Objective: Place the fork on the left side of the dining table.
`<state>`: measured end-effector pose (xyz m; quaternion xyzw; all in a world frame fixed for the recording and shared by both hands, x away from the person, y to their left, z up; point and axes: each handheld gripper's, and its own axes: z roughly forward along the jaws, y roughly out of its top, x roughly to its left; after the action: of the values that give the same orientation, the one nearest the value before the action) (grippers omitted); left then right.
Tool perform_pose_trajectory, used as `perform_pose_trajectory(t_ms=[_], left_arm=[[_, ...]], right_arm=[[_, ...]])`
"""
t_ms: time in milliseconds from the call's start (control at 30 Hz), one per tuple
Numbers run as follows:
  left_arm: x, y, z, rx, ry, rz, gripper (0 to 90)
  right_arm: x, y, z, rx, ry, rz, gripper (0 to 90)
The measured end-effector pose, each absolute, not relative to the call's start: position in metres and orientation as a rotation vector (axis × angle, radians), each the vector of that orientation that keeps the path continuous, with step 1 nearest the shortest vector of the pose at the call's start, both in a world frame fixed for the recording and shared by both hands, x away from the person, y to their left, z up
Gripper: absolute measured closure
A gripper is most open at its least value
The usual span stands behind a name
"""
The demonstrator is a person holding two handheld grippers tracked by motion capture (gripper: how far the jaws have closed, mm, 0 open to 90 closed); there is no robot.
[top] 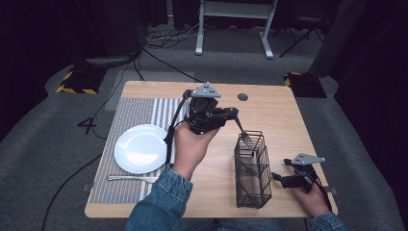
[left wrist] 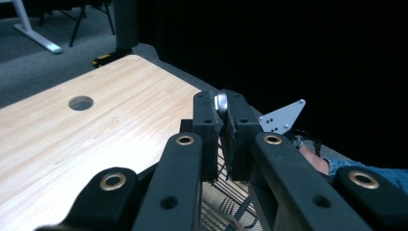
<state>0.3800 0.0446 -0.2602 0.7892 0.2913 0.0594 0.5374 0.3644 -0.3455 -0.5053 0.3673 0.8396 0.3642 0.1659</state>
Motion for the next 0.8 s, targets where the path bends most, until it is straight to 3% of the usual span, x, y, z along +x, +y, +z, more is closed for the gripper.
perform_pose_trajectory(t_ms=[333,800], left_arm=[[0.375,0.066,-0.250,1.864,0.721,0.193,85.7],[0.381,0.126,-0.243,1.792,0.835,0.277,85.7]], right_arm=[[0.364,-0.345,-0.505,1.046,2.391,1.036,16.2],[0.364,-0.346,-0.505,1.046,2.392,1.039,16.3]])
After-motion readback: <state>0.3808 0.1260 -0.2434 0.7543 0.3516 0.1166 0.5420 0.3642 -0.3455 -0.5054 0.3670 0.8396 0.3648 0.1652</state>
